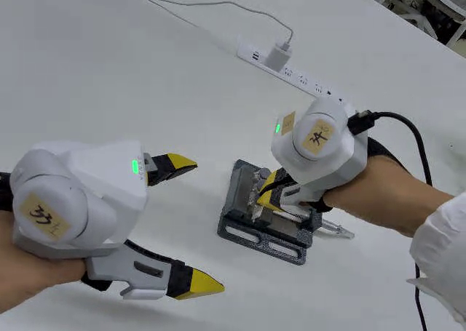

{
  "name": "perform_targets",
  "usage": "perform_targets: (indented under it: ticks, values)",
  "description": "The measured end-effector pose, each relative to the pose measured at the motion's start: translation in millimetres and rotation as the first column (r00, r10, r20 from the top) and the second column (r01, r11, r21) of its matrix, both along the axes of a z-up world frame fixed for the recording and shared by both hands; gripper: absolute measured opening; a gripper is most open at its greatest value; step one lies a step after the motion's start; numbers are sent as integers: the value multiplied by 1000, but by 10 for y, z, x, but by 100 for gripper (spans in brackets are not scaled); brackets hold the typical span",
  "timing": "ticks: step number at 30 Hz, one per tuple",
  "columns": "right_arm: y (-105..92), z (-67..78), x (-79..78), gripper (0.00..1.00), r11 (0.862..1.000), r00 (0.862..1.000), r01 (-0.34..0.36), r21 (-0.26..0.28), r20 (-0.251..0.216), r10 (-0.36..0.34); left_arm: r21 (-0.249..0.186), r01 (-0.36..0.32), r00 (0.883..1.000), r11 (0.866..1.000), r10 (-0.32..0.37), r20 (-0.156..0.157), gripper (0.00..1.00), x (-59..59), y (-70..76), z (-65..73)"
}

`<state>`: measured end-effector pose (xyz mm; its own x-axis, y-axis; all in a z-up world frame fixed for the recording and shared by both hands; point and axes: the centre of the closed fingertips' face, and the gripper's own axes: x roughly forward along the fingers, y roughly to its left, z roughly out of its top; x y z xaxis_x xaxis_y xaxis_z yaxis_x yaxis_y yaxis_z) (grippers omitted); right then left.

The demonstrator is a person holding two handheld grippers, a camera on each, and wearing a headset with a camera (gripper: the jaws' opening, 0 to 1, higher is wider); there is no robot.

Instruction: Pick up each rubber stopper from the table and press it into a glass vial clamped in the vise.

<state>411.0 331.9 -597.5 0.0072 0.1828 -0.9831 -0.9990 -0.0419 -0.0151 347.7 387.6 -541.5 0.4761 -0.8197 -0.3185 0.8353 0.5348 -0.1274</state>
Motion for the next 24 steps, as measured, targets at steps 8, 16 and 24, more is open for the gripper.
perform_targets:
  ticks: [8, 16, 24]
  values:
    - [-8, 20, 23, 0, 997, 999, 41, 59, 7, -41, 11, 3, 1000, 1000, -3, 4, 87, -12, -15, 43]
    - [-11, 35, 28, 0, 993, 999, 45, 110, 18, -47, 47, 10, 1000, 999, -10, 0, 87, -79, 30, 64]
    - [-5, 44, 32, 0, 984, 996, 81, 157, 11, -84, 63, 14, 1000, 998, -15, 6, 87, -111, 33, 111]
